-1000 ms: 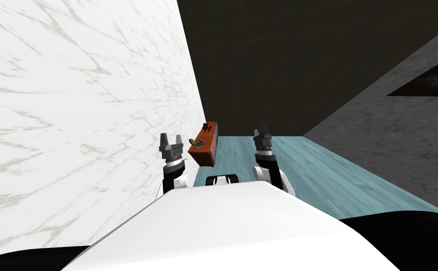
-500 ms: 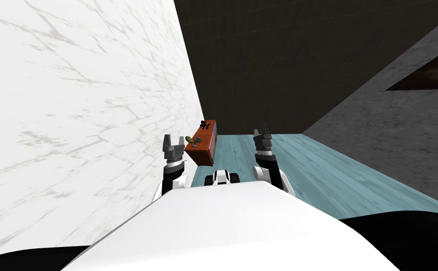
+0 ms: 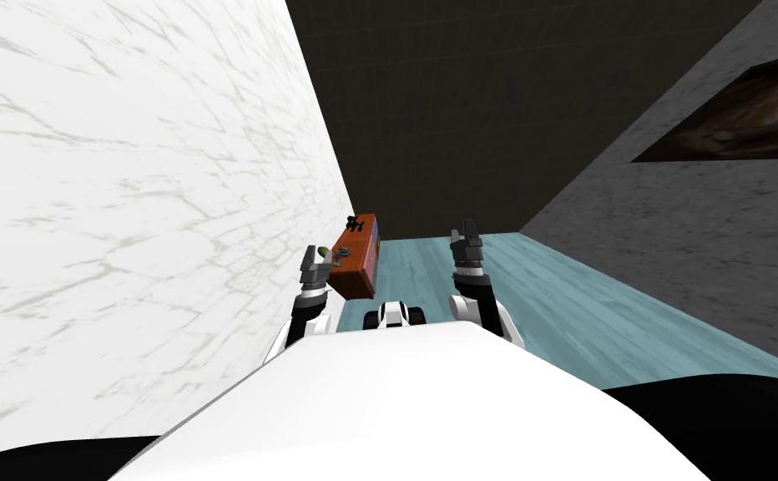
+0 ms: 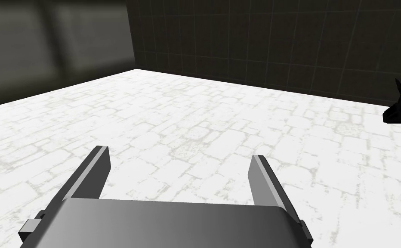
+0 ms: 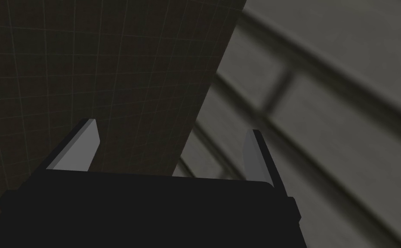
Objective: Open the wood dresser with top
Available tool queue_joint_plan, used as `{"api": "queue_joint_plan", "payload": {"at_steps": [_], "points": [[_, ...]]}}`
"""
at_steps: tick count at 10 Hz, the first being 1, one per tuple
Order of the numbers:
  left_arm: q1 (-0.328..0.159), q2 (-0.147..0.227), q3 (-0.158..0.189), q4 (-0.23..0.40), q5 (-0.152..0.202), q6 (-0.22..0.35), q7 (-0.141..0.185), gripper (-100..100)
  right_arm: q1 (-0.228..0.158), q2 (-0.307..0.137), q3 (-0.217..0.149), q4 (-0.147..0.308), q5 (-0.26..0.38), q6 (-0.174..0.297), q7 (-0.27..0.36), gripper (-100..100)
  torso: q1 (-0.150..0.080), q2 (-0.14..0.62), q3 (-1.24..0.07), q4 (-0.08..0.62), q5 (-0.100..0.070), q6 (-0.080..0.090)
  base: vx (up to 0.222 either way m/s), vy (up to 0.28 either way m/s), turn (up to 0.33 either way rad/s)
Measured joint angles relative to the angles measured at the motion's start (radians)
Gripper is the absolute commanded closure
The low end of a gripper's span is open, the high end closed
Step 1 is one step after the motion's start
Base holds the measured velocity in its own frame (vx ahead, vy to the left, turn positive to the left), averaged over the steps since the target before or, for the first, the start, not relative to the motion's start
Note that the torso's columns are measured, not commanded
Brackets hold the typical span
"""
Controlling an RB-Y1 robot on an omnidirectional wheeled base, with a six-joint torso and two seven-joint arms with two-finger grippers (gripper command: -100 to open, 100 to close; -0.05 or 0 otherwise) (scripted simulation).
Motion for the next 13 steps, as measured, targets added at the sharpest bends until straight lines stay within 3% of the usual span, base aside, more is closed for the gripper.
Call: {"api": "queue_joint_plan", "payload": {"at_steps": [3, 7, 10, 13], "points": [[0.006, 0.033, 0.021, 0.1, 0.009, 0.006, 0.044, -100, 0.0, 0.0, 0.0, 0.0, 0.0, 0.0, 0.0, 0, 0.0, -0.001, 0.0, 0.0, 0.0, 0.0, 0.07, -0.047, -0.218], [0.021, 0.035, 0.04, 0.255, 0.012, 0.027, 0.106, -100, 0.0, 0.0, 0.0, 0.0, 0.0, 0.0, 0.0, 0, 0.0, 0.0, 0.0, 0.0, 0.0, 0.0, 0.086, -0.051, -0.24], [0.035, 0.058, 0.074, 0.356, 0.029, 0.052, 0.177, -100, 0.0, 0.0, 0.0, 0.0, 0.0, 0.0, 0.0, 0, 0.0, 0.001, 0.0, 0.0, 0.0, 0.0, 0.081, -0.046, -0.216], [0.04, 0.059, 0.083, 0.417, 0.031, 0.081, 0.208, -100, 0.0, 0.0, 0.0, 0.0, 0.0, 0.0, 0.0, 0, 0.002, 0.002, 0.001, 0.001, 0.0, 0.0, 0.047, -0.016, -0.145]]}}
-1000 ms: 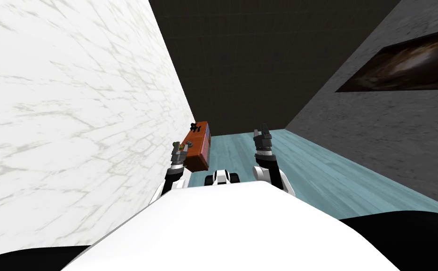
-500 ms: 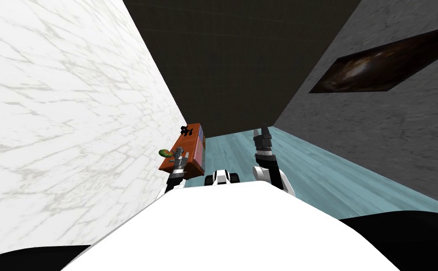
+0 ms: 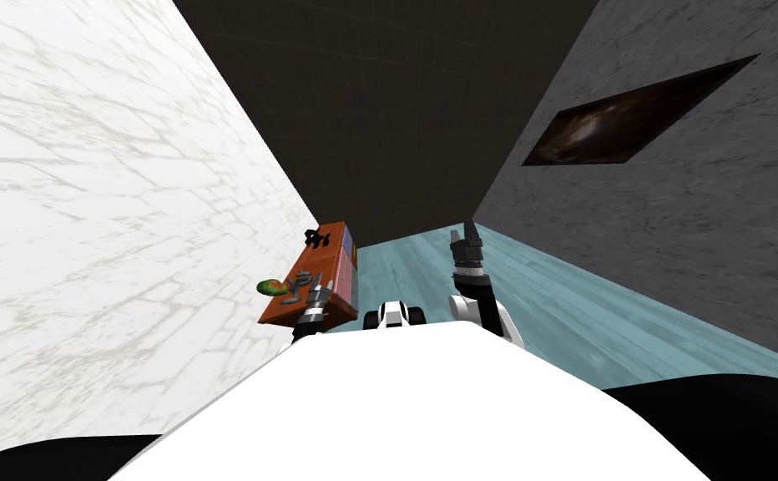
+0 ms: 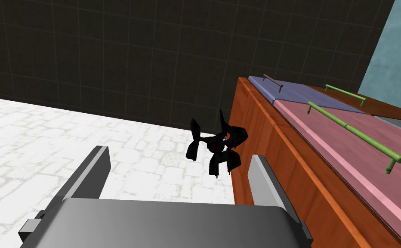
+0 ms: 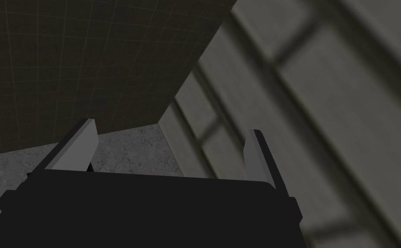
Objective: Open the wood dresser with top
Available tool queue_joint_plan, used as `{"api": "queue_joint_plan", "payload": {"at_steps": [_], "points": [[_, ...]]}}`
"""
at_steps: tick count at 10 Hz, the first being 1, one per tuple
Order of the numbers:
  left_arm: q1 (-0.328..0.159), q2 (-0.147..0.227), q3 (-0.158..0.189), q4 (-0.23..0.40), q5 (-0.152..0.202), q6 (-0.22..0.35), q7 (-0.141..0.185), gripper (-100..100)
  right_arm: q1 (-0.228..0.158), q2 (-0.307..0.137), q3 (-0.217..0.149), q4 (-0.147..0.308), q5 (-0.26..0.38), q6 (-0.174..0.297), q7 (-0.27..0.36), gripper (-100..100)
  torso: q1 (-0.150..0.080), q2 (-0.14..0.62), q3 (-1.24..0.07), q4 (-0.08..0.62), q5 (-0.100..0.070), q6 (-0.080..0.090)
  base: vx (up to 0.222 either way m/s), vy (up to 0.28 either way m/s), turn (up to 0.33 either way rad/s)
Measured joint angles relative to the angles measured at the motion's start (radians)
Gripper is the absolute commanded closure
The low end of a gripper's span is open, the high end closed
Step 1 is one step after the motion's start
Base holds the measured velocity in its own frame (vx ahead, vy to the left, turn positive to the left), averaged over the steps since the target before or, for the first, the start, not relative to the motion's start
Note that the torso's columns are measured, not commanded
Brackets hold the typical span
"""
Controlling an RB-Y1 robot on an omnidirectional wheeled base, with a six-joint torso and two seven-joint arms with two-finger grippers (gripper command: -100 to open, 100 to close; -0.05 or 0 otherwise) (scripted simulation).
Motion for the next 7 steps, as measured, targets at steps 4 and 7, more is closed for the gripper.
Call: {"api": "queue_joint_plan", "payload": {"at_steps": [4, 7], "points": [[-0.012, 0.0, 0.02, 0.142, 0.005, 0.008, 0.044, -100, 0.0, 0.0, 0.0, 0.0, 0.0, 0.0, 0.0, 0, -0.002, -0.004, -0.003, -0.001, 0.0, 0.001, 0.074, -0.023, -0.232], [0.016, 0.011, 0.036, 0.2, 0.012, 0.044, 0.092, -100, 0.0, 0.0, 0.0, 0.0, 0.0, 0.0, 0.0, 0, -0.001, 0.0, 0.0, 0.0, 0.0, 0.001, 0.064, -0.021, -0.107]]}}
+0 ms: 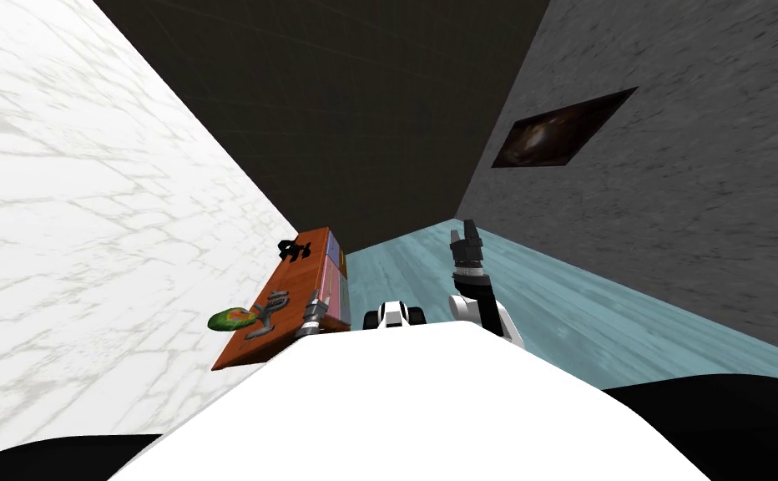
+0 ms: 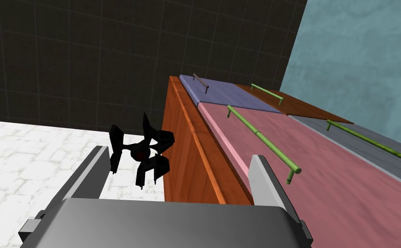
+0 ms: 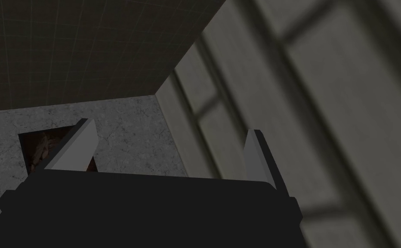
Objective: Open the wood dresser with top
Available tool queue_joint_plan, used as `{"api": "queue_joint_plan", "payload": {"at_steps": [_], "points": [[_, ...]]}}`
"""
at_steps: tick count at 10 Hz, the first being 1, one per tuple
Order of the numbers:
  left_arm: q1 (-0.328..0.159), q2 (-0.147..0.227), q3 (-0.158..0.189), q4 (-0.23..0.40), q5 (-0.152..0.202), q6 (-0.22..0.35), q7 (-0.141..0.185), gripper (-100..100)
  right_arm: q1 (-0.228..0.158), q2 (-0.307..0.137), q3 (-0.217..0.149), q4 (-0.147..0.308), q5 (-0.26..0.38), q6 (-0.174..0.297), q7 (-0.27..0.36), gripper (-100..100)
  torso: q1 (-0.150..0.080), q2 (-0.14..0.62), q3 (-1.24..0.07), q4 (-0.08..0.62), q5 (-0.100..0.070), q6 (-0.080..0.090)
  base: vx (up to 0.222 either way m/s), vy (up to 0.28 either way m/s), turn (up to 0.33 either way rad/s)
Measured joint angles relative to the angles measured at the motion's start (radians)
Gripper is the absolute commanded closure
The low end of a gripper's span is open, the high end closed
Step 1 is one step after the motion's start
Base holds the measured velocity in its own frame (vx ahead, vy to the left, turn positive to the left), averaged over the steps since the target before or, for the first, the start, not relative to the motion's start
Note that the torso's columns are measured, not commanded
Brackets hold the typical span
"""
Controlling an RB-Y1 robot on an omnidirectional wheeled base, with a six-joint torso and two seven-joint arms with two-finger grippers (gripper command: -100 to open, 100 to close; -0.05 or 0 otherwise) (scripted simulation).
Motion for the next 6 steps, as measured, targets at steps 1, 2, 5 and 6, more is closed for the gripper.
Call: {"api": "queue_joint_plan", "payload": {"at_steps": [1, 2, 5, 6], "points": [[0.003, 0.004, 0.004, 0.023, 0.002, 0.004, 0.011, -100, 0.0, 0.0, 0.0, 0.0, 0.0, 0.0, 0.0, 0, 0.0, 0.001, 0.0, 0.0, 0.0, -0.001, 0.05, -0.016, -0.204], [0.002, 0.013, 0.011, 0.053, 0.006, 0.005, 0.026, -100, 0.0, 0.0, 0.0, 0.0, 0.0, 0.0, 0.0, 0, 0.0, 0.0, 0.0, 0.0, 0.0, 0.0, 0.042, -0.006, -0.101], [0.01, 0.016, 0.018, 0.093, 0.008, 0.026, 0.047, -100, 0.0, 0.0, 0.0, 0.0, 0.0, 0.0, 0.0, 0, 0.0, -0.001, -0.001, 0.0, 0.0, 0.0, 0.033, -0.007, -0.09], [0.0, 0.017, 0.022, 0.131, 0.009, 0.022, 0.053, -100, 0.0, 0.0, 0.0, 0.0, 0.0, 0.0, 0.0, 0, 0.0, -0.002, -0.001, -0.001, 0.0, -0.001, 0.062, -0.012, -0.168]]}}
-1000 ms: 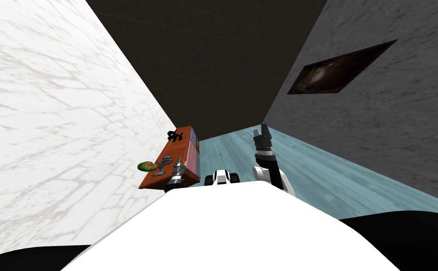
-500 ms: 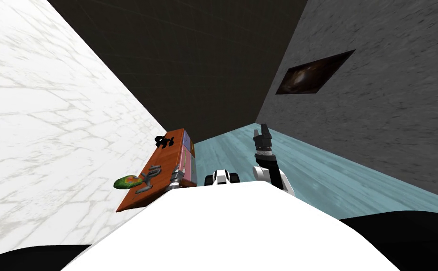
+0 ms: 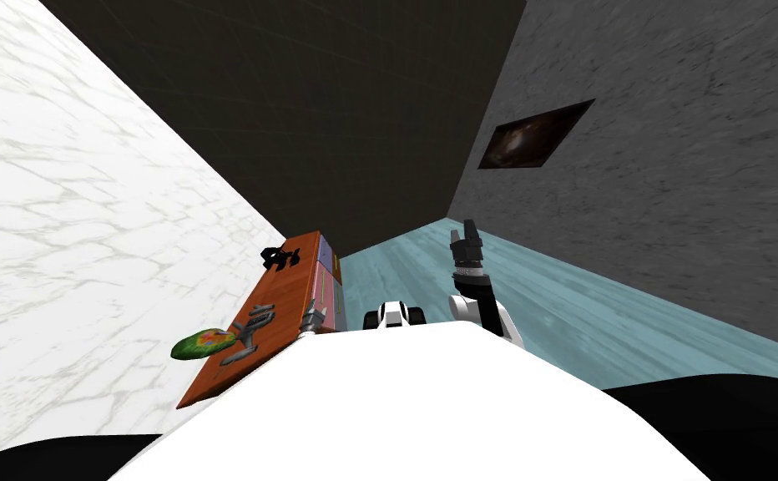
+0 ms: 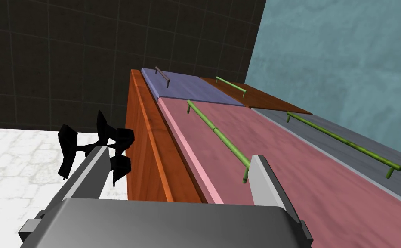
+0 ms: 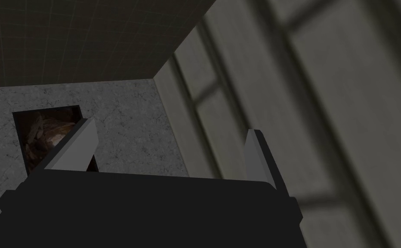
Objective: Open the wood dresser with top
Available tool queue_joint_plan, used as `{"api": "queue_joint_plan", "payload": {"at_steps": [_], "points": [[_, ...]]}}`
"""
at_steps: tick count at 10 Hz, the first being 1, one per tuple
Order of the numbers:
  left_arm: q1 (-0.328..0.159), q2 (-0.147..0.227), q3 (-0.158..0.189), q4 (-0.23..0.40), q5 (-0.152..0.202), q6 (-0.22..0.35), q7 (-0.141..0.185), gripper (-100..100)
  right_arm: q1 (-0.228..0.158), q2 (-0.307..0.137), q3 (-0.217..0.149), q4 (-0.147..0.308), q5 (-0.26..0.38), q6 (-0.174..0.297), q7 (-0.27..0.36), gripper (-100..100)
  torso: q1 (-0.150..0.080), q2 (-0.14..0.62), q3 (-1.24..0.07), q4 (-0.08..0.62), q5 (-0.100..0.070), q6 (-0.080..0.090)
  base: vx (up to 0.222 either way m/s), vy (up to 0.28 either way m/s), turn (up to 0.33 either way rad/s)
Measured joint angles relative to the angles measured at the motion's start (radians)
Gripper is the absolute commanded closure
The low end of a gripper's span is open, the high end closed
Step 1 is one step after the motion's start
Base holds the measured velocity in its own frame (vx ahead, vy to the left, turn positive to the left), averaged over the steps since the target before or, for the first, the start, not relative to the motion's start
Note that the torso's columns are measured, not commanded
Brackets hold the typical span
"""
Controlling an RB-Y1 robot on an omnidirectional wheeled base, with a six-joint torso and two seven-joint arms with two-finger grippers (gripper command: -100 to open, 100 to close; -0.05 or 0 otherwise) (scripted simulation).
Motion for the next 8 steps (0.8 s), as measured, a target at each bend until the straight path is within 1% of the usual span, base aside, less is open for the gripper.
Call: {"api": "queue_joint_plan", "payload": {"at_steps": [1, 2, 3, 5, 6, 7, 8], "points": [[0.009, 0.006, 0.005, 0.019, 0.003, 0.005, 0.014, -100, 0.0, 0.0, 0.0, 0.0, 0.0, 0.0, 0.0, 0, 0.0, -0.001, 0.0, 0.0, 0.0, 0.0, 0.053, -0.007, -0.113], [0.006, 0.006, 0.008, 0.039, 0.003, 0.014, 0.021, -100, 0.0, 0.0, 0.0, 0.0, 0.0, 0.0, 0.0, 0, 0.0, 0.0, 0.0, 0.0, 0.0, 0.0, 0.06, -0.02, -0.22], [0.001, 0.016, 0.014, 0.073, 0.006, 0.017, 0.034, -100, 0.0, 0.0, 0.0, 0.0, 0.0, 0.0, 0.0, 0, 0.0, 0.0, 0.0, 0.0, 0.0, 0.001, 0.049, -0.009, -0.077], [0.011, 0.02, 0.021, 0.116, 0.009, 0.027, 0.053, -100, 0.0, 0.0, 0.0, 0.0, 0.0, 0.0, 0.0, 0, 0.0, 0.001, 0.001, 0.0, 0.0, 0.0, 0.047, -0.006, -0.122], [0.007, 0.021, 0.024, 0.147, 0.009, 0.026, 0.059, -100, 0.0, 0.0, 0.0, 0.0, 0.0, 0.0, 0.0, 0, 0.001, 0.001, 0.001, 0.0, 0.0, 0.0, 0.061, 0.004, -0.16], [-0.003, 0.033, 0.031, 0.205, 0.013, 0.017, 0.071, -100, 0.0, 0.0, 0.0, 0.0, 0.0, 0.0, 0.0, 0, 0.001, 0.0, 0.0, 0.0, 0.0, 0.0, 0.091, -0.002, -0.3], [-0.008, 0.048, 0.038, 0.257, 0.016, 0.02, 0.091, -100, 0.0, 0.0, 0.0, 0.0, 0.0, 0.0, 0.0, 0, 0.0, -0.001, -0.001, 0.0, 0.0, 0.001, 0.095, 0.004, -0.258]]}}
